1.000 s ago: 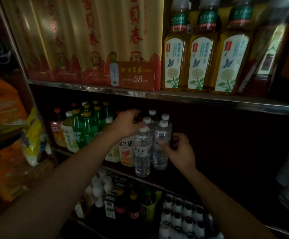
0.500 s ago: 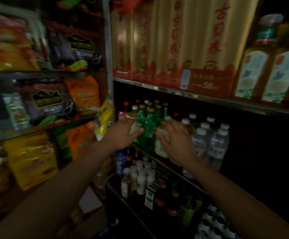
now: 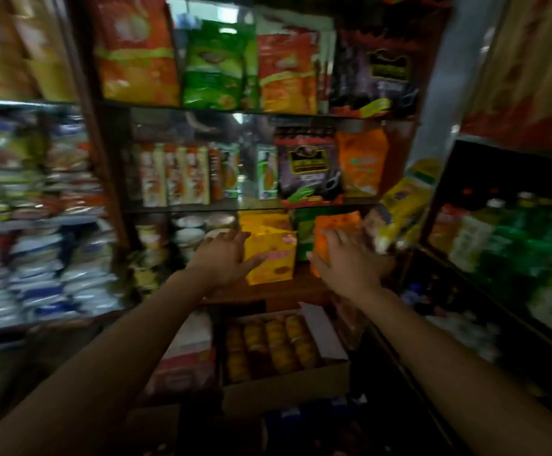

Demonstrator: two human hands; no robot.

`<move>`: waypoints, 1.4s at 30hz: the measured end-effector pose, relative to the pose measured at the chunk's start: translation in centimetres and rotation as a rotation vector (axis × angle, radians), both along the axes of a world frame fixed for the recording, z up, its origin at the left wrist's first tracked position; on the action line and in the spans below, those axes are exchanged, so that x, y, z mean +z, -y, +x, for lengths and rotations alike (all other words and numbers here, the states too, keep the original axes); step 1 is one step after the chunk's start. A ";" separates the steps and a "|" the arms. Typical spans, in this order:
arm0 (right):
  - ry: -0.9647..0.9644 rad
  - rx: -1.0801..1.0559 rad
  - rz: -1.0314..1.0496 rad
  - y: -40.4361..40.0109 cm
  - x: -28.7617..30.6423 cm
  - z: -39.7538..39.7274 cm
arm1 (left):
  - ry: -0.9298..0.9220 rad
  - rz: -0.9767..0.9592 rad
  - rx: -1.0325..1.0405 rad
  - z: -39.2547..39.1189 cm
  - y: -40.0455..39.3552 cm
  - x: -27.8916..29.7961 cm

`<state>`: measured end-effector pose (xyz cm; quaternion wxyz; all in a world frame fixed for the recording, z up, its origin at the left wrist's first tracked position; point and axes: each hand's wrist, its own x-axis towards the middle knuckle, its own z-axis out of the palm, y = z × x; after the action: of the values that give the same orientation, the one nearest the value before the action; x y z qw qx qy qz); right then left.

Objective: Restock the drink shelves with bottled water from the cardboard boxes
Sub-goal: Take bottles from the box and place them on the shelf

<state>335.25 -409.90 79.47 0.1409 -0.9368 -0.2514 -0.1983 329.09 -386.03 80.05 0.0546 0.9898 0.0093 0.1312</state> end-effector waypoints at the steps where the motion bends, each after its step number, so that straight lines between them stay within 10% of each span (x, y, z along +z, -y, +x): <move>1: -0.018 0.025 0.005 -2.9 -0.7 -0.7 | -0.019 0.014 0.041 -1.6 -2.9 -0.6; 18: -0.560 0.383 -0.165 -37.6 -17.5 -13.2 | -0.346 -0.229 0.547 -22.3 -35.1 -14.6; 42: -1.243 0.009 -0.165 -50.0 -53.4 -9.5 | -0.995 -0.809 0.523 -10.2 -45.1 -55.1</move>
<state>325.75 -359.92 26.09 0.1886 -0.8838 -0.1408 0.4043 318.88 -340.91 24.98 0.3754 0.7992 0.3199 -0.3435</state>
